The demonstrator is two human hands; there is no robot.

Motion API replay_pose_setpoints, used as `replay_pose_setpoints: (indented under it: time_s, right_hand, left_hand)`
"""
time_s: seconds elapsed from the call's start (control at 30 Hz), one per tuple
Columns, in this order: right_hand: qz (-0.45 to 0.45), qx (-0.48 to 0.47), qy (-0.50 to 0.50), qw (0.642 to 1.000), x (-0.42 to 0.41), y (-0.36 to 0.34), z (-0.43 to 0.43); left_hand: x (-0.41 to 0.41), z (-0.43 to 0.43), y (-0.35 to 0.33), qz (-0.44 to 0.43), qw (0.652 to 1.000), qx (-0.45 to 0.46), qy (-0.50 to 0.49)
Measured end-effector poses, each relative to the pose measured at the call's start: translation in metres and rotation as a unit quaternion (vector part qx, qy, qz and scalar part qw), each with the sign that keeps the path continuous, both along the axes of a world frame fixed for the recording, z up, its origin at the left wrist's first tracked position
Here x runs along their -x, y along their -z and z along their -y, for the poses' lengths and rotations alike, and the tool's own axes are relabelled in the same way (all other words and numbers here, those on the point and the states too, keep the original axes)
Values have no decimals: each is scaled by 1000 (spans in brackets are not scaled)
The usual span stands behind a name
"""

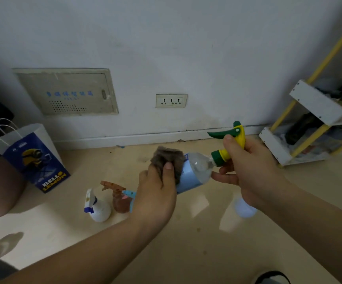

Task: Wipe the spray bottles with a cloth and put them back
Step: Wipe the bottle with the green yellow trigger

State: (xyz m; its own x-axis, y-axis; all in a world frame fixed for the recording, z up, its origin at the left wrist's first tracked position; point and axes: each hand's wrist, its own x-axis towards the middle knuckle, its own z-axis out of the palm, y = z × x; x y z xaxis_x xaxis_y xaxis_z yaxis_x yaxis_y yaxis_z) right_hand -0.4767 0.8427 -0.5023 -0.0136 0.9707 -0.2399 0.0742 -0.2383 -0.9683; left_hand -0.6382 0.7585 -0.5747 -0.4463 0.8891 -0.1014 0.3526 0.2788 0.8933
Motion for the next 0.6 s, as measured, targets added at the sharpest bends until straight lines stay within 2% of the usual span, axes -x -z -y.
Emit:
replay_pose_setpoints:
  time_s: [0.03,0.07,0.13,0.2,0.23,0.27,0.33,0.4,0.47,0.5,0.53,0.57,0.6]
  right_hand:
    - [-12,6,2,1000,1,-1,0]
    - [-20,9,4,1000,2,-2,0]
    - [-27,9,10,1000,3,-3,1]
    - [-31,14,14,999,4,-2,1]
    - [-36,23,14,999,4,-1,1]
    - [-42,33,12,998,5,0,0]
    - [-46,50,8,998,4,1,-1]
    - [-40,60,9,997,1,4,-3]
    - [-33,64,14,997,0,8,-2]
    - [-27,63,15,998,0,9,-2]
    - [-21,61,17,998,0,9,-1]
    - [-17,58,18,998,0,9,0]
    - [-17,54,19,998,0,7,0]
  left_hand:
    - [1,1,-8,-27,999,-24,-8]
    - [4,0,-12,-3,999,-50,-16]
    - [15,-3,-16,179,982,-52,-21]
    - [23,-2,-18,404,914,22,-13]
    - [25,-1,-17,481,875,49,-28]
    - [25,-2,-15,519,851,59,-52]
    - [20,-4,-16,533,840,56,-91]
    - [16,-5,-17,524,845,56,-90]
    - [13,-5,-17,465,879,74,-77]
    - [12,-3,-17,387,915,88,-75]
    - [11,0,-17,275,954,98,-71]
    - [12,2,-15,136,985,90,-60]
    - [14,5,-12,-2,998,60,-30]
